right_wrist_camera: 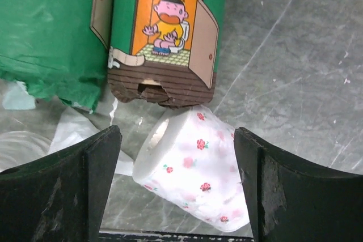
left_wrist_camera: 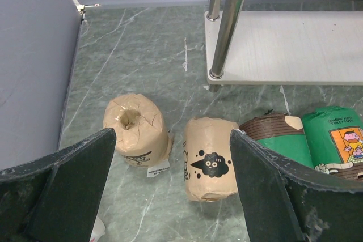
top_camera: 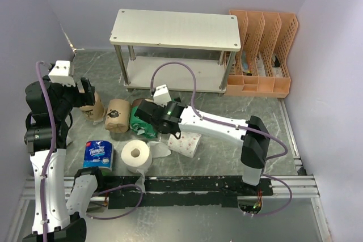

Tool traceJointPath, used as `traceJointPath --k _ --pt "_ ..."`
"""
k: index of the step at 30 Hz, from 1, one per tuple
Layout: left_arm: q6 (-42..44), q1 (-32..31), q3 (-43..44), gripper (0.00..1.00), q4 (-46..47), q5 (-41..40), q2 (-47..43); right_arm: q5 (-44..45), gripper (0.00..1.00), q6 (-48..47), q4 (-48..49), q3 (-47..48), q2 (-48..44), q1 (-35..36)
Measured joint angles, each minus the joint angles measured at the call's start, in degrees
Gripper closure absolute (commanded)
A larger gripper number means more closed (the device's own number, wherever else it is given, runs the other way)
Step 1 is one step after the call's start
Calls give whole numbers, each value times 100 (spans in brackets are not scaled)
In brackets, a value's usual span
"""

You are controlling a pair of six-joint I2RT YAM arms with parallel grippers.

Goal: Place and organize the paper towels onto the shelf

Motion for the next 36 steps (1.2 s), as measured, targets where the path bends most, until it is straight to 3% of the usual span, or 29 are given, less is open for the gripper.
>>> traceJointPath --k 4,17,36 --pt "0 0 0 6 0 -7 -2 -33 26 94 -81 -146 63 17" --pt "31 -39 -2 6 0 -20 -33 -286 28 63 -164 -85 997 7" --pt "59 -66 -61 6 22 -24 -44 -459 34 61 -896 37 1005 9"
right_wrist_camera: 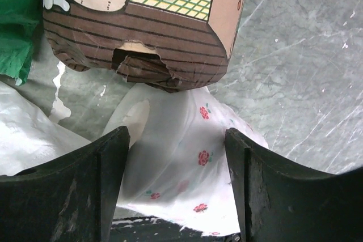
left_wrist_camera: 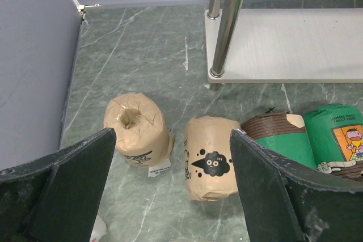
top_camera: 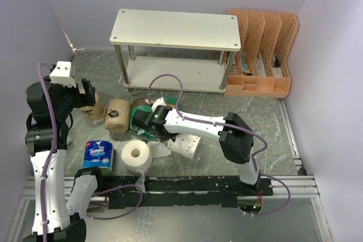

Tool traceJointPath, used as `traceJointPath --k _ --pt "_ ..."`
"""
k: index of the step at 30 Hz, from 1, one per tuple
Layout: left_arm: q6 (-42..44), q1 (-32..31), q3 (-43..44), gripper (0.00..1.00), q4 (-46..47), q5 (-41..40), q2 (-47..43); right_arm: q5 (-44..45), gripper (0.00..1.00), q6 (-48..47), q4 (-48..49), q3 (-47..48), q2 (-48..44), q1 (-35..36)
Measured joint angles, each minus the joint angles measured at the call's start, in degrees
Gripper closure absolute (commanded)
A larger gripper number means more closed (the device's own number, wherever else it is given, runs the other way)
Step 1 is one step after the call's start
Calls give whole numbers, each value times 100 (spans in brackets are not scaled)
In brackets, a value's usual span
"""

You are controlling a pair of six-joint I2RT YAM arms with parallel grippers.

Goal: Place and organize the paper towels onto the shelf

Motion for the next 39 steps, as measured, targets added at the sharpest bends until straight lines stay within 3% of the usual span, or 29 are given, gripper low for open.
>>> traceJointPath --k 7,10,19,29,35,39 --pt "2 0 -31 6 13 0 0 -50 75 -79 7 -31 0 0" --pt "2 0 -31 6 15 2 -4 -13 99 -157 81 -48 0 -11" --pt "2 0 -31 6 15 2 -4 -249 100 -317 581 -745 -673 -195" --pt "4 0 -31 7 15 4 -4 -658 100 85 2006 -2680 -3748 -1213" --pt "9 0 -31 6 15 7 -4 -216 100 393 2662 -3270 -4861 -1360" --pt "24 -11 -31 6 15 7 -4 267 100 472 3676 -4245 -5602 -1366"
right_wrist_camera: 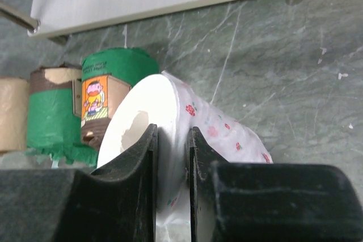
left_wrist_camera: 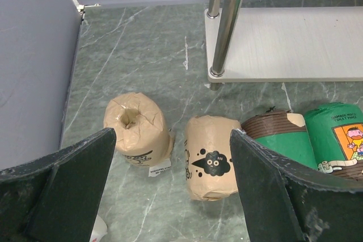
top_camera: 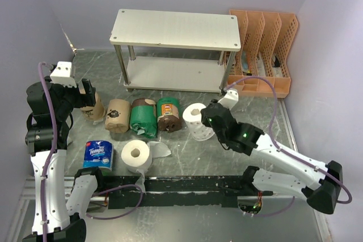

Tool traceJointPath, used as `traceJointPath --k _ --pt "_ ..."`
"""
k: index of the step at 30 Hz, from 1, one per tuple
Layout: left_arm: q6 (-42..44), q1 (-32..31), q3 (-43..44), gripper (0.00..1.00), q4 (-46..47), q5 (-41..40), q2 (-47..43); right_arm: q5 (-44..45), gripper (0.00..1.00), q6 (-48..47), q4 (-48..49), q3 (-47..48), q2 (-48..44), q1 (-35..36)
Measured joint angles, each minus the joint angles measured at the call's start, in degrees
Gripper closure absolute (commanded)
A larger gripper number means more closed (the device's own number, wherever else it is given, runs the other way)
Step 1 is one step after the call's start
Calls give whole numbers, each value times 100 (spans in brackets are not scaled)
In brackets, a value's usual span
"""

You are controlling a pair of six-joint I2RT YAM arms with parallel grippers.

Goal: Place and organize the paper towels onto the shelf

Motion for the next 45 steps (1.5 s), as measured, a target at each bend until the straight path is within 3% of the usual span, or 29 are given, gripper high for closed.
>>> traceJointPath --k 6,11,18,21,30,40,41,45 --pt "17 -37 0 6 0 0 0 804 100 -601 2559 -1480 -334 -46" --pt "20 -39 0 6 0 0 2 1082 100 -1495 5897 -2542 306 -490" --pt "22 -44 0 6 0 -2 2 835 100 -1891 8625 -2114 2352 -1412" --pt "26 -44 0 6 2 -2 13 614 100 -1779 9357 -1740 3016 -1720" --pt "39 -70 -103 6 81 -24 59 245 100 -1123 9897 -535 4319 -2542" --pt "37 -74 -120 6 138 -61 116 243 78 -789 9254 46 4907 -2802" --pt "37 -74 -120 6 138 -61 125 258 74 -776 9178 46 4911 -2802" --pt "39 -76 -122 6 138 -76 146 278 40 -765 9112 46 4916 -2804"
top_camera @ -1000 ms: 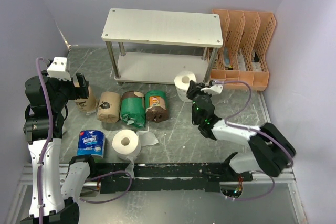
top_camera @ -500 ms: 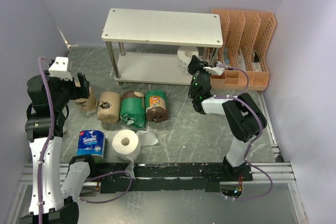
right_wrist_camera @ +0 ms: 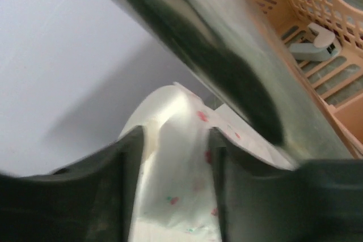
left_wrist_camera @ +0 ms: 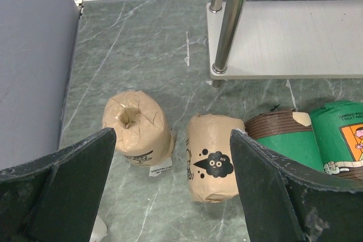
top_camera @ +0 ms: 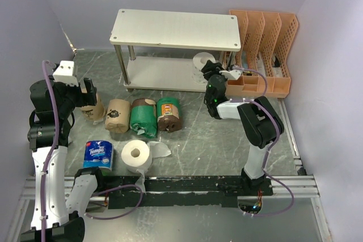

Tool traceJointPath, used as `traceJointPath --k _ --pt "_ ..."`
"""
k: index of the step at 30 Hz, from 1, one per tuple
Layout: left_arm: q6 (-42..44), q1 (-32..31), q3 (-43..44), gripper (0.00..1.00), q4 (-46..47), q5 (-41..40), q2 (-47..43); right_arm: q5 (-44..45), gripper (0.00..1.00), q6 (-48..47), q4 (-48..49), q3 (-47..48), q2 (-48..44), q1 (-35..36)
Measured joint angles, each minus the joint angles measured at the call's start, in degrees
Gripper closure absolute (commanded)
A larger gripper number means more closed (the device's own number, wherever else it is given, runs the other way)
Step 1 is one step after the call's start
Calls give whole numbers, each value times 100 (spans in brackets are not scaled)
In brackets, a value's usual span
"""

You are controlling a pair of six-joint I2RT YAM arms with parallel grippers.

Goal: Place and organize the paper towels onto the shelf

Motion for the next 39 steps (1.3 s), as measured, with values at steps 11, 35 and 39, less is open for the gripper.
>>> traceJointPath --k 11,35,39 --pt "-92 -42 0 6 -9 -136 -22 -387 12 -1178 -162 -509 -1475 693" --pt "-466 -7 -149 6 -9 -890 -79 -2197 22 -4747 -8085 1923 -1650 2577" --pt "-474 -7 -190 7 -9 -890 -94 -2334 22 -4865 -8723 1530 -1471 2621"
